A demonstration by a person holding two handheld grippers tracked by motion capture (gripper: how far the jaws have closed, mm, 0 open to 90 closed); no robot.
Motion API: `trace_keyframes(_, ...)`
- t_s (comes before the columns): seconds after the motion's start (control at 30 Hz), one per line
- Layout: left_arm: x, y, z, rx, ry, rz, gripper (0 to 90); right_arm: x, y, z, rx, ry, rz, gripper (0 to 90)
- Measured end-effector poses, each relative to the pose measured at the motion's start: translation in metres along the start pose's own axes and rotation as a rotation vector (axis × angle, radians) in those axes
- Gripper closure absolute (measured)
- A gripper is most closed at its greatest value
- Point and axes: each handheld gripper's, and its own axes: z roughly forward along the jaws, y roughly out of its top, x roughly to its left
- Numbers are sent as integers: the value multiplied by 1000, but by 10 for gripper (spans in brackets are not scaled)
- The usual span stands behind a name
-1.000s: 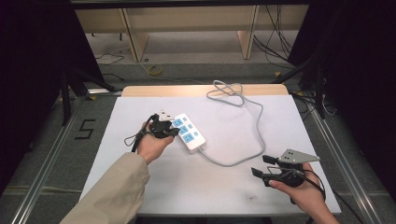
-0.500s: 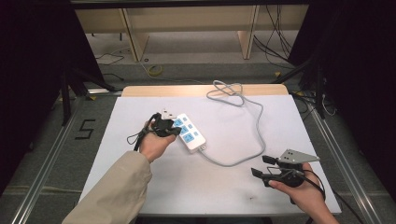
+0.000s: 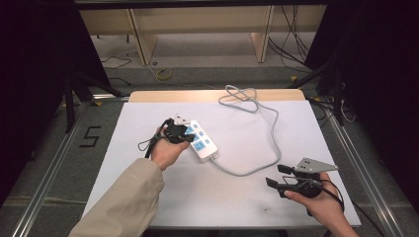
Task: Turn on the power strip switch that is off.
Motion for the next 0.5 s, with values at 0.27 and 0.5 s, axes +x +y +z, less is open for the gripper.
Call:
trace_keyframes(0.27, -3, 5, 5, 2, -8, 1, 899, 0, 0, -1, 0, -3, 4, 318)
trace_keyframes(0.5, -5, 7, 8, 11, -10, 3, 900, 0, 0, -1, 1, -4, 4, 318)
